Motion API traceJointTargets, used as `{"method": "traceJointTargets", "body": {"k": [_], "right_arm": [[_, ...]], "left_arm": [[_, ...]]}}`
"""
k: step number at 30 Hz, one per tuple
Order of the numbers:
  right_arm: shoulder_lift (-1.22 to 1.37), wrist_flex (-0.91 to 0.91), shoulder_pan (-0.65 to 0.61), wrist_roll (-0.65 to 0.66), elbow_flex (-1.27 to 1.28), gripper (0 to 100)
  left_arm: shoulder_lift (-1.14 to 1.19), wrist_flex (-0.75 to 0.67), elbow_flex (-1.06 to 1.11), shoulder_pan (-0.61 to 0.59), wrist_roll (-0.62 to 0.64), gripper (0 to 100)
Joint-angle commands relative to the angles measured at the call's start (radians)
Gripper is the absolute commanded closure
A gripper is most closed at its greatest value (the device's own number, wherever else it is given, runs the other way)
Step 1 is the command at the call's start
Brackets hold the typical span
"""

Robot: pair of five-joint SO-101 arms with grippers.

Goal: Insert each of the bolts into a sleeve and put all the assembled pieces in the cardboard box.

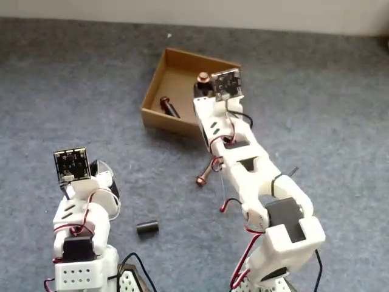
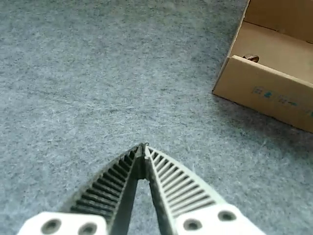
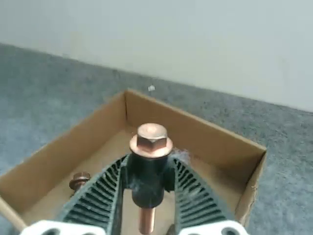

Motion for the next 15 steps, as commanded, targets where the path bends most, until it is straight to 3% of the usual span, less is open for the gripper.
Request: {"method": "traceJointTargets", "body": {"k": [1, 4, 10, 15], "right_arm": [[-0.018, -0.03, 0.004, 0.028, -0.088, 98.8], [-0.016, 0.019, 0.004, 0.029, -0.077, 98.1], [-0.021, 0.147, 0.004, 0.026, -0.076, 85.2], [-0.062, 0.154, 0.002, 0.026, -0.064, 85.1]], "left_arm": [[-0.001, -0.021, 0.019, -0.01, -0.011, 98], [-0.001, -0.021, 0.019, -0.01, -0.011, 98], [-0.001, -0.021, 0.019, -0.01, -0.011, 98], [-0.001, -0.021, 0.019, -0.012, -0.011, 98]]}}
